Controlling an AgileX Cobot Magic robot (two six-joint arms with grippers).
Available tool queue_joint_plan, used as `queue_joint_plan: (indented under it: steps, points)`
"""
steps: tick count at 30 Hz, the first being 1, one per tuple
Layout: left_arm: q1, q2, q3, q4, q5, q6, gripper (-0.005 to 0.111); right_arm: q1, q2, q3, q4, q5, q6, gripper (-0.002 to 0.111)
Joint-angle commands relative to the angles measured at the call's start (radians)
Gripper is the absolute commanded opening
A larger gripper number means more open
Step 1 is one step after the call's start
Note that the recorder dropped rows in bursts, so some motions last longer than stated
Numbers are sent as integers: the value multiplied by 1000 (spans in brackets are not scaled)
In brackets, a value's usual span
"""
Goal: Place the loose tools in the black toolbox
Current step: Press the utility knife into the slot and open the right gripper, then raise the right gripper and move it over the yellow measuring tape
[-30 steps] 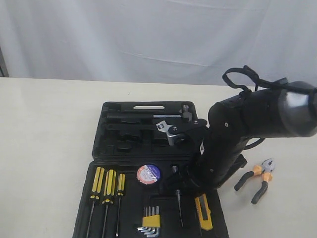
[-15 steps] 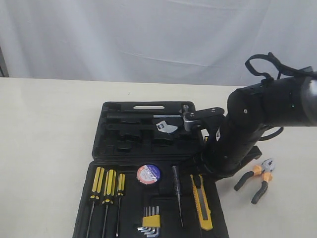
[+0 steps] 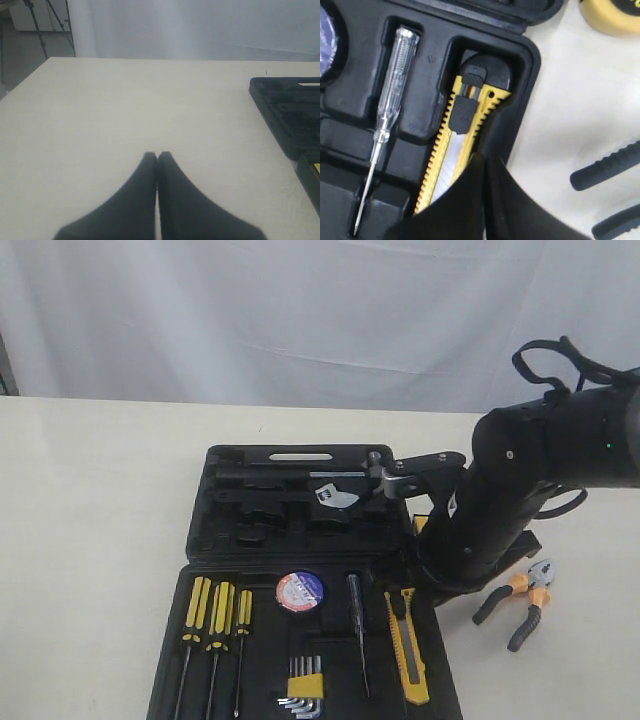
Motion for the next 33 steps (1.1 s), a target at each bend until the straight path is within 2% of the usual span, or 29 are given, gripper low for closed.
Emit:
queue_joint_plan:
  steps: [1,10,17,24,33]
  points:
    - [-5,-1,3,0,-5,-6,0,-56,-54,-1,27,19,7,-1]
    - [-5,-1,3,0,-5,-6,0,-224,-86,-187,49,275,-90,-1]
    - [-5,-1,3,0,-5,-6,0,-234,-50,-367,25,354,-101,-1]
    - [-5,-1,3,0,-5,-6,0,-234,130,-526,32,443,-135,-1]
    - [-5,-1,3,0,-5,-6,0,-234,255,-590,32,442,-91,-1]
